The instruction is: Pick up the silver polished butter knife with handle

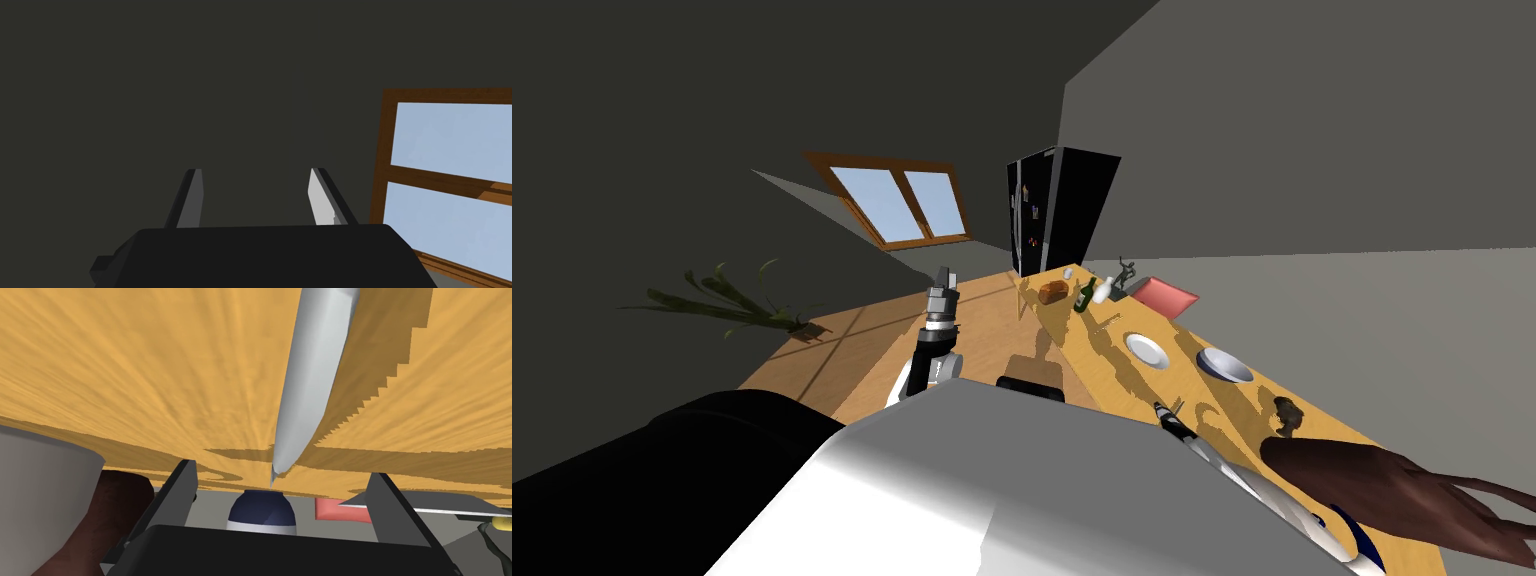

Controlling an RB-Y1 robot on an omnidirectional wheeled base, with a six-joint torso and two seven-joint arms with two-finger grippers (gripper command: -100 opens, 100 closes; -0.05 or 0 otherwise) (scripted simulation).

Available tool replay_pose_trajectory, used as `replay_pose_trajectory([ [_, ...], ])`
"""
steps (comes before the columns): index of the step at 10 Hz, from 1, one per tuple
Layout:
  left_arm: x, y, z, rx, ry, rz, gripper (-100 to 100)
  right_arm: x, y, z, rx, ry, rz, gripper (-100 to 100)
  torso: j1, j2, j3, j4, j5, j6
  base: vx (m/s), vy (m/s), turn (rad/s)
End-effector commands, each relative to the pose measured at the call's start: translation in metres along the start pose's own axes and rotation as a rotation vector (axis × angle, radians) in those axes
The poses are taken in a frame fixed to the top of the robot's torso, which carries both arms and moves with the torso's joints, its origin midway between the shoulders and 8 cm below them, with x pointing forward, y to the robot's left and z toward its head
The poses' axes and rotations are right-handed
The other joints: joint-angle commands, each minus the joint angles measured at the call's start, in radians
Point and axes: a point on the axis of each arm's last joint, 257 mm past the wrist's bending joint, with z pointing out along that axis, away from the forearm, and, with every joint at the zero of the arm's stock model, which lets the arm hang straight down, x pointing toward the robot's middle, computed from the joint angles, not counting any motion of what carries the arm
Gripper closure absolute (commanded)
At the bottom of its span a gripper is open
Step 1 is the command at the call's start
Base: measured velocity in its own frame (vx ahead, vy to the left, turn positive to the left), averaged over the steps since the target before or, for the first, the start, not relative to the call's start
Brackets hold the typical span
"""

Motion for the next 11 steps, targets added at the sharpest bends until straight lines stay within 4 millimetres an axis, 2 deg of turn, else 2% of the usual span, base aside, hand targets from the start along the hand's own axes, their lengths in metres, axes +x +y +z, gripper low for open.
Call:
replay_pose_trajectory([
  [1, 0.000, 0.000, 0.000, 0.000, 0.000, 0.000, 0, 0.004, 0.018, -0.001, -0.006, -0.002, -0.006, -100, 0.000, 0.000, 0.000, 0.000, 0.000, 0.000, -0.019, -0.096, -0.058],
  [2, 0.000, 0.000, 0.000, 0.000, 0.000, 0.000, 0, 0.005, 0.011, -0.001, -0.007, 0.000, -0.003, -100, -0.001, 0.000, 0.000, 0.000, 0.000, 0.000, -0.008, -0.044, -0.004],
  [3, 0.000, 0.000, 0.000, 0.000, 0.000, 0.000, 0, 0.005, 0.012, -0.001, -0.005, -0.001, -0.005, 100, 0.002, 0.000, 0.000, 0.000, 0.000, 0.000, -0.001, -0.008, 0.003],
  [7, 0.000, 0.000, 0.000, 0.000, 0.000, 0.000, 0, 0.005, 0.012, -0.001, -0.007, -0.001, -0.004, 100, 0.004, -0.001, 0.000, 0.000, 0.001, 0.001, 0.000, 0.000, 0.000],
  [8, 0.000, 0.000, 0.000, 0.000, 0.000, 0.000, 0, 0.005, 0.012, -0.001, -0.006, -0.001, -0.004, 0, 0.004, -0.001, 0.000, 0.000, 0.001, 0.000, 0.000, 0.000, 0.000],
  [9, 0.000, 0.000, 0.000, 0.000, 0.000, 0.000, 0, 0.001, 0.006, -0.001, -0.002, -0.001, -0.003, 100, 0.004, -0.001, 0.000, 0.000, 0.001, 0.000, 0.009, 0.033, 0.030],
  [11, 0.000, 0.000, 0.000, 0.000, 0.000, 0.000, 0, -0.007, -0.019, -0.002, 0.005, 0.000, 0.005, 100, 0.009, -0.001, -0.001, -0.001, 0.002, 0.000, 0.005, 0.098, 0.054],
])
